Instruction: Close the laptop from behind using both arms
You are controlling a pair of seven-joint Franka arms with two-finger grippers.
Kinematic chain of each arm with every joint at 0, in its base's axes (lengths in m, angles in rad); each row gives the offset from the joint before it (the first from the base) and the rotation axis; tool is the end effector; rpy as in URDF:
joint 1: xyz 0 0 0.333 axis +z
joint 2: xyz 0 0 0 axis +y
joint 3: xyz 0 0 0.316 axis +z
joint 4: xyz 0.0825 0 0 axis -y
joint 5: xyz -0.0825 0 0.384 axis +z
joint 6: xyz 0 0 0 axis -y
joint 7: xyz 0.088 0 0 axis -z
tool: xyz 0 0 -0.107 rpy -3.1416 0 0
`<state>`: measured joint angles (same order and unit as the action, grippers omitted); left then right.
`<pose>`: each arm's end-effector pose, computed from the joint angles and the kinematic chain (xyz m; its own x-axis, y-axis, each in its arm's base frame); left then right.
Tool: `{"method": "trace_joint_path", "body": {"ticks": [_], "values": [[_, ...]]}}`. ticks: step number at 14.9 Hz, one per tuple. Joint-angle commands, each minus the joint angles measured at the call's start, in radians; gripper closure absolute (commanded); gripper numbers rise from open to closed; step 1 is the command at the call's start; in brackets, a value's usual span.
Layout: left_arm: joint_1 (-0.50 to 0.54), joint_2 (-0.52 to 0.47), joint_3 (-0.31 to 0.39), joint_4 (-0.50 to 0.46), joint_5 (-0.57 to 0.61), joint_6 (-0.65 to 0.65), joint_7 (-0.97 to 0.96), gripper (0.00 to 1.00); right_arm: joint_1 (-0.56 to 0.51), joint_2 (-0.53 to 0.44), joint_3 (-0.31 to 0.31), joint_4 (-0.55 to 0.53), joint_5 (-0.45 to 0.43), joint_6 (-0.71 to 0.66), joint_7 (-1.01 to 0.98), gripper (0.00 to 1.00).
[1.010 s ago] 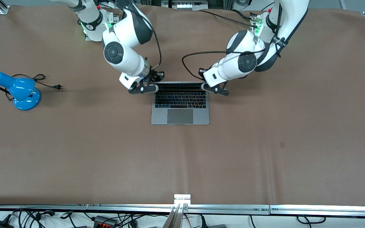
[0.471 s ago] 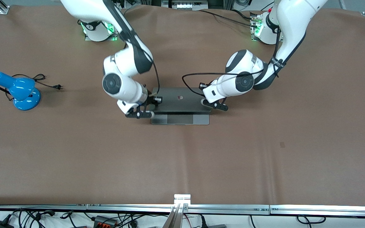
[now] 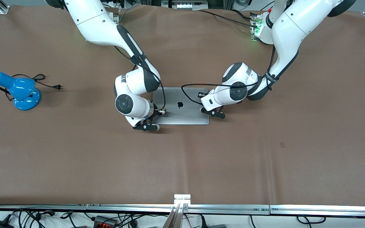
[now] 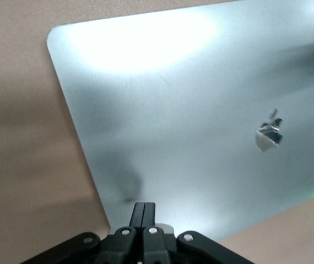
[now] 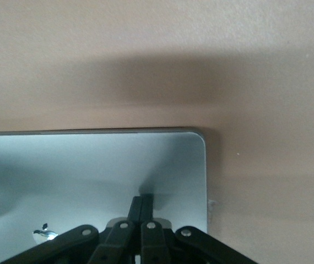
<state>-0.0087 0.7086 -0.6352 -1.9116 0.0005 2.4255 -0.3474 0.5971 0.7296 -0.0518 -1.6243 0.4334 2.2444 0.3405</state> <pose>0.5046 -0.3611 0.1817 0.9527 -0.2204 -0.2092 -0.1420 -0.9316 0.3346 0.5732 0.3664 0.1872 0.9740 -0.0494 -0.2213 -0.0958 -0.9742 -0.2042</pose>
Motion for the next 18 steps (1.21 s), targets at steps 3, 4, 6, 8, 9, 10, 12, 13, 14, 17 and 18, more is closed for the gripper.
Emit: {"method": "trace_joint_path", "body": {"ticks": [3,4,6,8,9,10,12,13,14,17,18], "values": [[-0.114,0.011,0.101,0.039,0.030,0.024,-0.039,1.00,0.003,0.016,-0.011,0.044,-0.001,-0.006,-0.001,1.00],[-0.103,-0.006,0.100,0.040,0.030,0.011,-0.041,1.00,0.013,0.008,-0.032,0.046,-0.010,-0.012,-0.001,1.00],[-0.086,-0.104,0.098,0.043,0.030,-0.110,-0.042,1.00,0.015,-0.051,-0.069,0.049,-0.051,-0.074,-0.001,1.00],[-0.041,-0.219,0.098,0.084,0.027,-0.312,-0.041,1.00,0.004,-0.134,-0.097,0.049,-0.149,-0.129,-0.011,1.00],[0.004,-0.265,0.097,0.126,0.023,-0.445,-0.030,1.00,-0.006,-0.168,-0.106,0.049,-0.188,-0.166,-0.015,1.00],[0.059,-0.297,0.086,0.162,0.019,-0.550,-0.025,1.00,-0.016,-0.197,-0.129,0.050,-0.209,-0.207,-0.026,1.00],[0.139,-0.336,0.077,0.256,0.018,-0.748,-0.012,0.99,-0.036,-0.257,-0.166,0.050,-0.235,-0.267,-0.078,1.00],[0.156,-0.351,0.081,0.319,0.018,-0.852,0.043,0.99,-0.042,-0.286,-0.190,0.050,-0.242,-0.305,-0.119,1.00],[0.188,-0.369,0.089,0.372,0.018,-0.929,0.118,0.98,-0.046,-0.317,-0.224,0.050,-0.242,-0.345,-0.159,1.00],[0.259,-0.476,0.173,0.418,0.026,-1.014,0.254,0.74,-0.046,-0.357,-0.310,0.113,-0.239,-0.478,-0.314,0.89],[0.228,-0.513,0.262,0.416,0.026,-1.028,0.258,0.32,-0.049,-0.355,-0.327,0.174,-0.242,-0.529,-0.316,0.60]]}}
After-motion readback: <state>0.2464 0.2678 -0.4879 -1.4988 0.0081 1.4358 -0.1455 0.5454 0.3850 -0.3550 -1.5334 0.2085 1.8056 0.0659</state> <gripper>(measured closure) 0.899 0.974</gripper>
